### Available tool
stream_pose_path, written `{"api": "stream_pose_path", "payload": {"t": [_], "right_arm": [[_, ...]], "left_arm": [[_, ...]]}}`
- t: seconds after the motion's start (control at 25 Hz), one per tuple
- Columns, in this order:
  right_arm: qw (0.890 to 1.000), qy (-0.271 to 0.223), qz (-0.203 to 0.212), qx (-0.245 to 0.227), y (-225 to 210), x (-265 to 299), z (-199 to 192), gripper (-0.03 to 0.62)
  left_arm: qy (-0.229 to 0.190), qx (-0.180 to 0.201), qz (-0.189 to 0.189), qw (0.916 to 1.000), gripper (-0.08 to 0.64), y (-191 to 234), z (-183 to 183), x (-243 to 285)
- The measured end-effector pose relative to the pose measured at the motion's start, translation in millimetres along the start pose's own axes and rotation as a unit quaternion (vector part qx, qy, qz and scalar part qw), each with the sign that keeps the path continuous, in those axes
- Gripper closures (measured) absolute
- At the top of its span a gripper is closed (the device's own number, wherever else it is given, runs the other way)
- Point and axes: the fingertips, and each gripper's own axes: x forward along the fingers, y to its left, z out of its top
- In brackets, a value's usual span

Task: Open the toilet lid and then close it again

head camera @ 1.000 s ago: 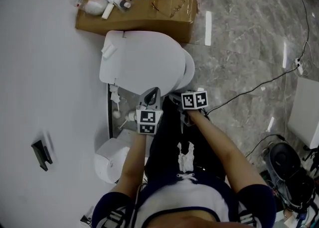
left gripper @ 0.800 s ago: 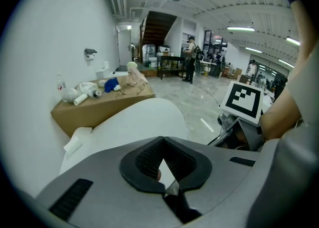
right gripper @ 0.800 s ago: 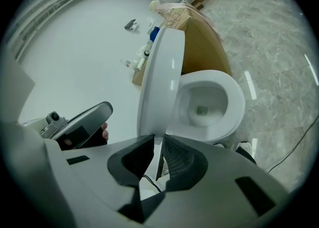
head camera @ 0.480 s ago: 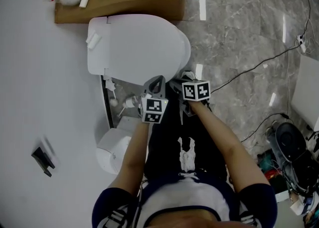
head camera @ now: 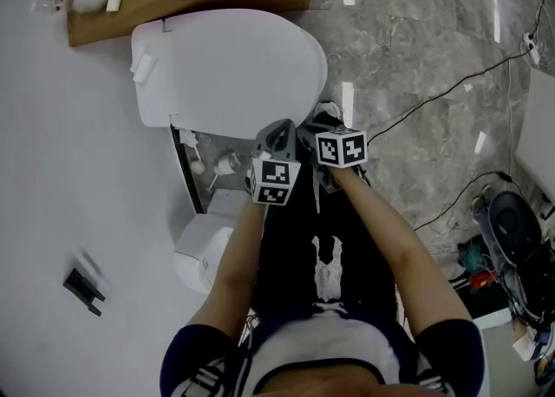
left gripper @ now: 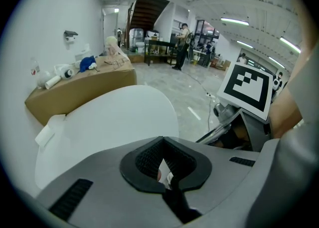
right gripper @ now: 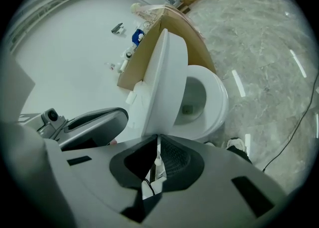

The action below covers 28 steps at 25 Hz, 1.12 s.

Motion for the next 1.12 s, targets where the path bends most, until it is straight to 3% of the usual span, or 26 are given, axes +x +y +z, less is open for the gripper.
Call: {"api": "stream_pose_path", "payload": {"t": [1.12], "right_arm": [[0.997, 0.026, -0.061, 0.032, -92, 50, -17, 0.584]], "left_arm": [[0.062, -0.003, -0.054, 0.9966, 0.554, -13, -39, 107]]}}
